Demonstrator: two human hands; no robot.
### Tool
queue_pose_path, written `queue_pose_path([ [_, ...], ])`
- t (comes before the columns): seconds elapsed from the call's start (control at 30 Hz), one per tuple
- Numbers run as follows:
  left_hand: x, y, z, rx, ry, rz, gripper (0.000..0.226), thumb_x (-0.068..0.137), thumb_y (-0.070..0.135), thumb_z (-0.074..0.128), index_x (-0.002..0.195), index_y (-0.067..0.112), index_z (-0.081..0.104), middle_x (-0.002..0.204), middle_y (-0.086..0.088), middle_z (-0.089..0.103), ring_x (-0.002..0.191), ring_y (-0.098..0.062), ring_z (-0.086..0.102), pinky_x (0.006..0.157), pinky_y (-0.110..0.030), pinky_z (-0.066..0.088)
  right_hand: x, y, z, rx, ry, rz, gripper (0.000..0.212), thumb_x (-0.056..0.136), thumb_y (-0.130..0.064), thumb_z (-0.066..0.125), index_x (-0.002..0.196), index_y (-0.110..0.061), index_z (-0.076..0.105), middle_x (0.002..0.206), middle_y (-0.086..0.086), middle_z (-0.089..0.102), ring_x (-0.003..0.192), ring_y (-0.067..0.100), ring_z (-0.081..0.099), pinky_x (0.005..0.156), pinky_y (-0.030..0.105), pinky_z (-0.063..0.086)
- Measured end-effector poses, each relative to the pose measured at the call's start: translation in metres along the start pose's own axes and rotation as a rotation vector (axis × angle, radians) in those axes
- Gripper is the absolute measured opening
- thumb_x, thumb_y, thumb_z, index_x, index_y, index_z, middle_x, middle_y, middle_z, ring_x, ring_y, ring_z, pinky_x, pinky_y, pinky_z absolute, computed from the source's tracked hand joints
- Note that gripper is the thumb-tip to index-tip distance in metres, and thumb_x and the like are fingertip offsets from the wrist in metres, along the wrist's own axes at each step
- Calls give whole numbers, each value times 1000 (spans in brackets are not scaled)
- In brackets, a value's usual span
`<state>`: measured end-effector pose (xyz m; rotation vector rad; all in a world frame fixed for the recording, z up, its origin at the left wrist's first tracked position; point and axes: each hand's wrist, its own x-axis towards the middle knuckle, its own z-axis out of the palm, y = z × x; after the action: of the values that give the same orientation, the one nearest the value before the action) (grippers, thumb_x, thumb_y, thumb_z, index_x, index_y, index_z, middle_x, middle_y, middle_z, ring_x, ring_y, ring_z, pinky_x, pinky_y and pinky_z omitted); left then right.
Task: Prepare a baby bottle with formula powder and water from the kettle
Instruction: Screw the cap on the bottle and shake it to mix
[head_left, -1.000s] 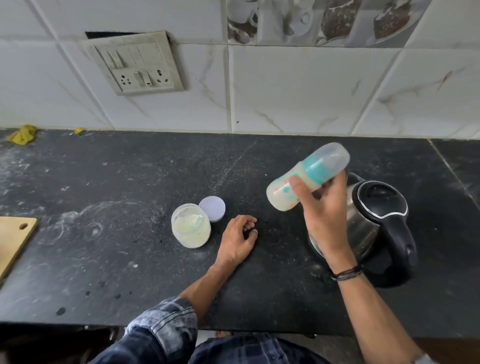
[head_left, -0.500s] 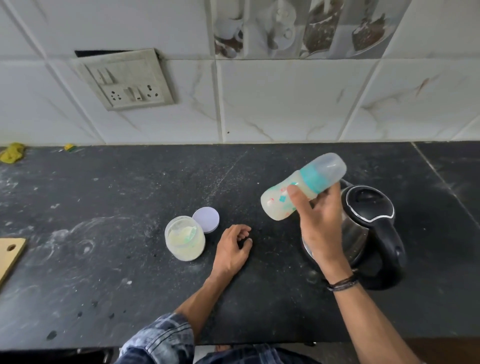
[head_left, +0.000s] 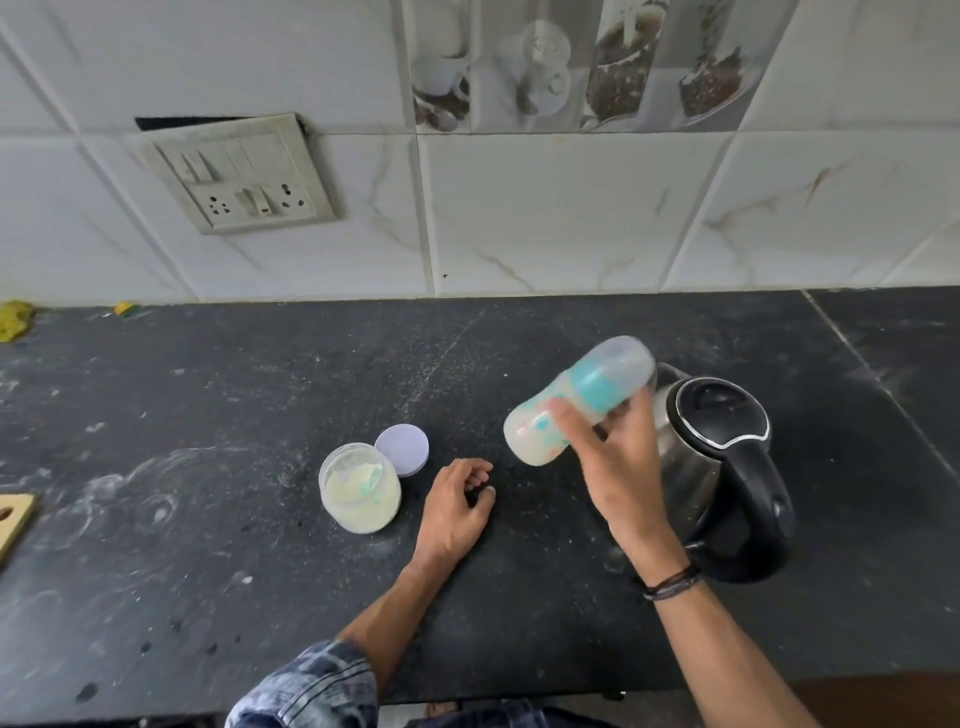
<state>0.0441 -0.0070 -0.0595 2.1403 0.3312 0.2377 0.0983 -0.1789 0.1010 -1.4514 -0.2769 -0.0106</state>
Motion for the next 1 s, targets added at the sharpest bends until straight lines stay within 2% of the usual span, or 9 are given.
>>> queue_pose_path([
  [0.07, 3, 3, -1, 0, -3, -4, 26, 88, 14, 69, 109, 28, 66, 97, 17, 62, 95, -3, 57, 83, -10, 43, 0, -1, 2, 78, 57, 6, 56, 80, -35, 84, 127, -26, 55, 111, -9, 74, 106, 11, 72, 89, 31, 60],
  [0.17, 0, 4, 0, 16, 0, -8, 30, 87, 14, 70, 101, 37, 58, 93, 19, 60, 95, 1, 55, 80, -7, 40, -3, 1, 6, 25, -98, 49, 55, 77, -28, 87, 123, -25, 58, 108, -9, 76, 101, 9, 73, 82, 24, 59],
  [0.3, 1, 3, -1, 8, 1, 4, 29, 87, 15, 69, 105, 36, 61, 95, 20, 60, 96, 0, 56, 82, -7, 41, -3, -1, 6, 121, 27, 43, 53, 79, -34, 83, 124, -22, 58, 109, -9, 76, 103, 10, 73, 87, 27, 59],
  [0.4, 0, 2, -1, 34, 11, 2, 32, 85, 15, 69, 99, 40, 55, 91, 22, 57, 95, 4, 54, 79, -5, 38, -4, -2, 7, 28, -106, 89, 58, 72, -38, 87, 122, -24, 60, 108, -7, 77, 100, 11, 74, 82, 25, 59],
  [0.53, 2, 0, 0, 11, 1, 5, 27, 86, 18, 68, 109, 33, 64, 97, 20, 61, 97, -3, 57, 83, -8, 42, -3, -2, 6, 91, 101, 27, 51, 81, -39, 81, 124, -26, 57, 111, -9, 76, 105, 12, 73, 91, 36, 61],
  [0.63, 0, 1, 0, 16, 4, -5, 30, 86, 16, 68, 106, 36, 61, 96, 20, 61, 96, -2, 57, 83, -9, 42, -2, -1, 9, -31, -20, 85, 58, 74, -39, 86, 122, -23, 59, 109, -3, 76, 101, 14, 74, 87, 34, 61],
  [0.77, 1, 2, -2, -5, 5, 7, 30, 87, 16, 69, 107, 36, 61, 97, 19, 62, 96, -1, 57, 84, -9, 43, -8, 0, 10, 61, 97, -14, 49, 83, -34, 82, 123, -23, 57, 108, -10, 76, 99, 8, 73, 85, 22, 57],
  [0.9, -3, 4, -1, 12, 13, -1, 32, 85, 14, 70, 103, 37, 58, 93, 21, 60, 95, 2, 55, 80, -6, 40, -9, 3, 11, -132, -79, 68, 55, 78, -31, 90, 122, -25, 58, 108, -7, 76, 101, 13, 73, 89, 41, 62],
  [1.0, -3, 1, -2, -6, 0, 9, 29, 87, 15, 69, 107, 34, 62, 96, 19, 61, 96, -2, 58, 83, -8, 42, -14, -5, 12, 48, 109, -47, 50, 83, -30, 82, 126, -24, 56, 111, -11, 76, 102, 8, 73, 85, 22, 58],
])
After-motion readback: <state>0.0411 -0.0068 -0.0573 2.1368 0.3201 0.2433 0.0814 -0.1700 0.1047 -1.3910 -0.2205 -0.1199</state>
